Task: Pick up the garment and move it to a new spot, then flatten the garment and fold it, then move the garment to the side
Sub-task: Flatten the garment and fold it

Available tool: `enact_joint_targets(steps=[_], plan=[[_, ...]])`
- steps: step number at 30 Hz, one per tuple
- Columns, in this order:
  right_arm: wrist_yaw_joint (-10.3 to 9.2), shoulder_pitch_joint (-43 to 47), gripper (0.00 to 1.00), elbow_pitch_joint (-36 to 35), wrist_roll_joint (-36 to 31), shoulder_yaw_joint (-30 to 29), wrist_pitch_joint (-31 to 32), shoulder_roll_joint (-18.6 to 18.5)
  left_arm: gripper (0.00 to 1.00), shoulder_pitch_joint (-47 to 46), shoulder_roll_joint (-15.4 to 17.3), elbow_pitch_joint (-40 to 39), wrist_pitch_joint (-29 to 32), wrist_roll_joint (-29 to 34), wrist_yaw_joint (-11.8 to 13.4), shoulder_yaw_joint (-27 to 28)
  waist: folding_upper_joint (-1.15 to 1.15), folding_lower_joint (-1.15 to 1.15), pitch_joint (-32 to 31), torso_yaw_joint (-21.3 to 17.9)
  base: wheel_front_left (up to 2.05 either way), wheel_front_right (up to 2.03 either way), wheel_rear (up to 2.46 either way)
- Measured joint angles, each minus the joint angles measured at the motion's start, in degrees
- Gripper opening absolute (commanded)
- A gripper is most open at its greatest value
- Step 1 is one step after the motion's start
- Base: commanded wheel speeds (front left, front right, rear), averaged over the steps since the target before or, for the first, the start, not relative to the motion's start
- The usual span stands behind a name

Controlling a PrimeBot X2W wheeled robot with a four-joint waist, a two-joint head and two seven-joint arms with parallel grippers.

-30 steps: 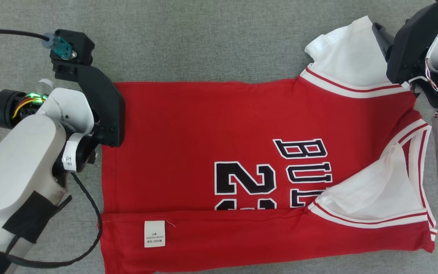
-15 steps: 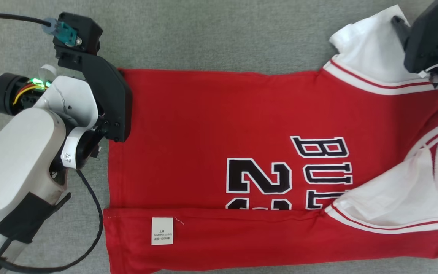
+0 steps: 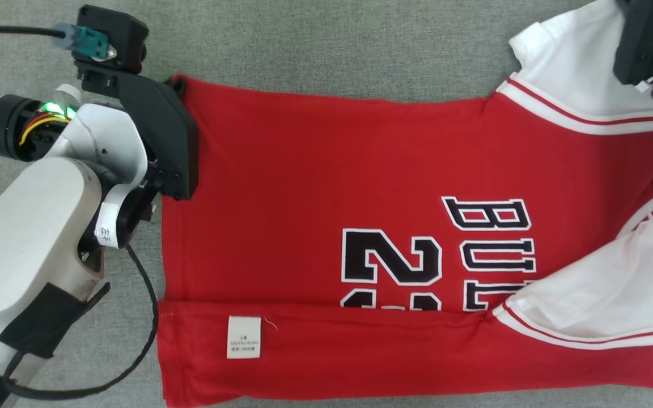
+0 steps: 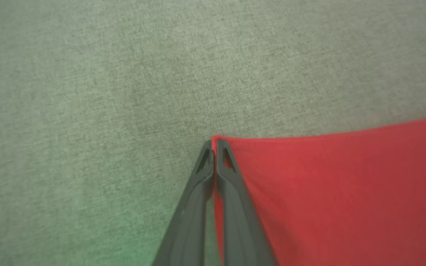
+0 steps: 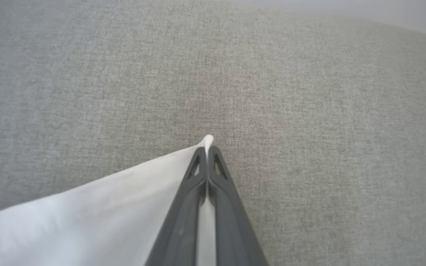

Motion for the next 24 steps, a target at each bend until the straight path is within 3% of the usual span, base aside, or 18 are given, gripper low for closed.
enact_joint_targets(steps=[6,12,18,24], plan=[[0.0,0.1,0.0,0.4,-0.5,-2.4,-9.7,1.8,0.0,0.3,-1.4,3.7,-10.1,1.6,-0.5,1.7,0.01,0.01,-1.0,-0.3,0.0,0.0,0.0],[0.0,0.3,0.0,0.8,-0.2,-1.0,-17.8,1.8,0.0,0.7,-1.8,7.5,-15.0,2.0,-1.5,2.2,0.01,0.01,-3.2,-0.8,0.0,0.0,0.0],[0.0,4.6,0.0,0.1,5.5,2.3,-19.2,0.8,0.0,4.5,-2.4,8.6,-18.4,2.1,-3.0,1.1,0.01,0.01,-6.7,-0.9,0.0,0.0,0.0],[0.0,14.5,0.0,-8.2,13.5,4.2,-17.1,-2.4,0.0,11.4,-2.5,6.3,-23.2,3.3,-2.9,-1.0,0.0,0.0,-11.2,-0.7,0.0,0.0,0.0]])
